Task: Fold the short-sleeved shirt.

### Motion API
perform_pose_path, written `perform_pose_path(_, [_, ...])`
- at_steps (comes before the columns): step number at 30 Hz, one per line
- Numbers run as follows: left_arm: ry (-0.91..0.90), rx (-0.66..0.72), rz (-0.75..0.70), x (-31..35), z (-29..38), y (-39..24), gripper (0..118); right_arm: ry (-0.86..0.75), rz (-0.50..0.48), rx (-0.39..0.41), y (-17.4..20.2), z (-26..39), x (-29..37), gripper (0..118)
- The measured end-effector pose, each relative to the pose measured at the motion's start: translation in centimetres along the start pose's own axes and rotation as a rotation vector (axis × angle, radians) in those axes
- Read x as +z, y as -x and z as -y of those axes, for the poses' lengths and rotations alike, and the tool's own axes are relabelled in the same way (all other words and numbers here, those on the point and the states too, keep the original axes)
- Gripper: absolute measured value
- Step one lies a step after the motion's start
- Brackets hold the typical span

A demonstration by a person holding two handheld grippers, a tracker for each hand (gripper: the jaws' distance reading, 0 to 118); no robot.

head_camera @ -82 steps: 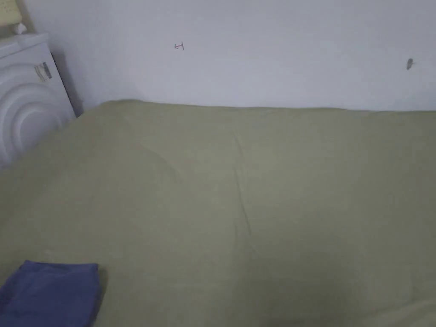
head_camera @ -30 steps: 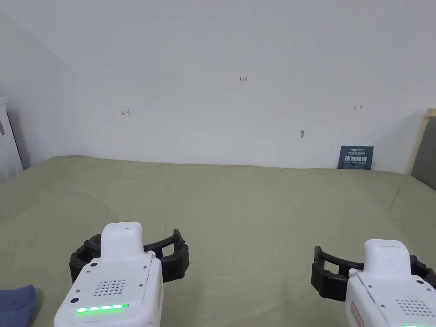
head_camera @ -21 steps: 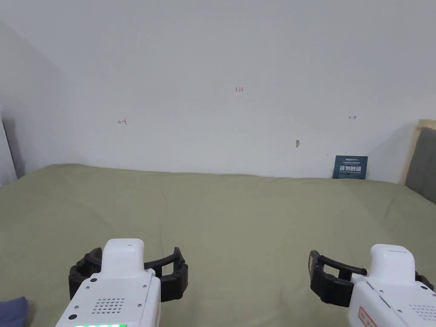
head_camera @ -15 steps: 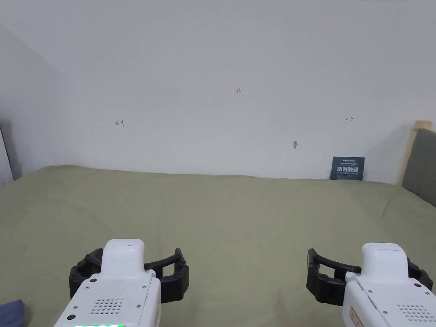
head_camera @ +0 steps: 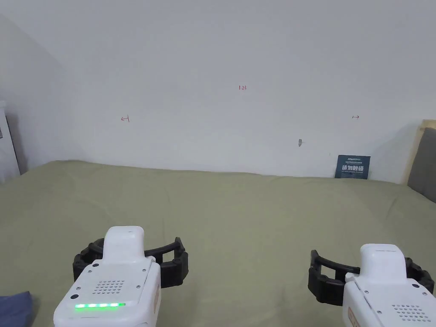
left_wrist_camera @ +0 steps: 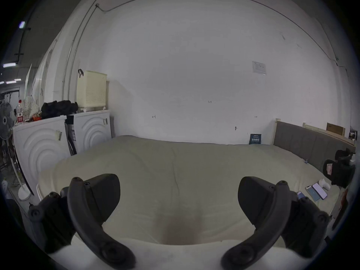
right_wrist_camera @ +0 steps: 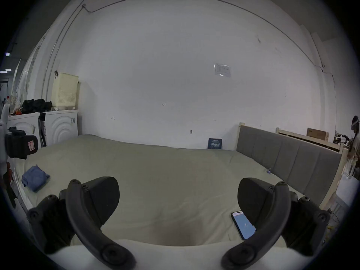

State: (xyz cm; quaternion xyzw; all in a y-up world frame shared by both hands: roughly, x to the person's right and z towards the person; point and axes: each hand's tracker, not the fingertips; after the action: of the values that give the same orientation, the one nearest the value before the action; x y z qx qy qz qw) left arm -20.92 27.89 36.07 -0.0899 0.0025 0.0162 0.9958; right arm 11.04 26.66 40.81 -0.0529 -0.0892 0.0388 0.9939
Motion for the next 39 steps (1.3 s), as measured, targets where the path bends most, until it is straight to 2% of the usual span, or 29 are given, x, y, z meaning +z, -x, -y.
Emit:
perform_pose_path(3, [-0.004,0.008,0.003,-0.2,0.1,-0.2,118,-0.023,0.002,-0.013,0.1,0.0,0.0,118])
perform_pose_path(5, [-0.007,0.002,0.005,-0.3,0.0,-0.4,118,-0.041,-0.062,-0.039,0.1,0.0,-0.1,118])
perform_pose_path(7, [-0.008,-0.007,0.006,-0.6,0.0,-0.8,118,-0.033,-0.169,-0.137,-0.3,0.0,-0.3,118])
perform_pose_path(9, [-0.008,-0.007,0.004,-0.9,-0.1,-1.2,118,0.001,-0.2,-0.188,-0.3,0.0,-0.8,118])
perform_pose_path(11, [-0.005,-0.003,0.012,-1.0,-0.2,-1.4,118,0.019,-0.153,-0.156,0.0,-0.2,-1.2,118])
perform_pose_path(14, [-0.005,-0.011,0.032,-1.1,-0.5,-1.7,118,0.022,-0.098,-0.03,0.3,-0.4,-1.5,118])
perform_pose_path(16, [0.01,-0.015,0.038,-1.3,-1.0,-1.9,118,0.019,-0.069,-0.009,0.6,-0.4,-1.5,118])
perform_pose_path(19, [-0.008,-0.019,0.041,-1.1,-1.4,-2.0,118,0.02,-0.05,-0.045,0.3,-0.3,-1.6,118])
perform_pose_path(24, [-0.013,-0.03,0.04,-1.1,-1.8,-2.1,118,0.057,-0.086,-0.203,-1.2,-0.4,-1.8,118])
perform_pose_path(27, [-0.01,-0.031,0.04,-1.1,-1.9,-2.0,118,0.054,-0.066,-0.208,-1.7,-1.0,-1.8,118])
perform_pose_path(30, [-0.001,-0.021,0.05,-1.1,-1.9,-1.8,118,0.049,-0.179,-0.228,-2.7,-1.9,-1.9,118])
perform_pose_path(36, [0.004,0.003,0.051,-1.3,-2.0,-1.7,118,0.015,-0.143,-0.202,-2.8,-2.8,-1.5,118])
perform_pose_path(39, [0.008,-0.002,0.048,-1.3,-1.9,-1.7,118,0.032,-0.193,-0.252,-3.4,-2.9,-1.4,118])
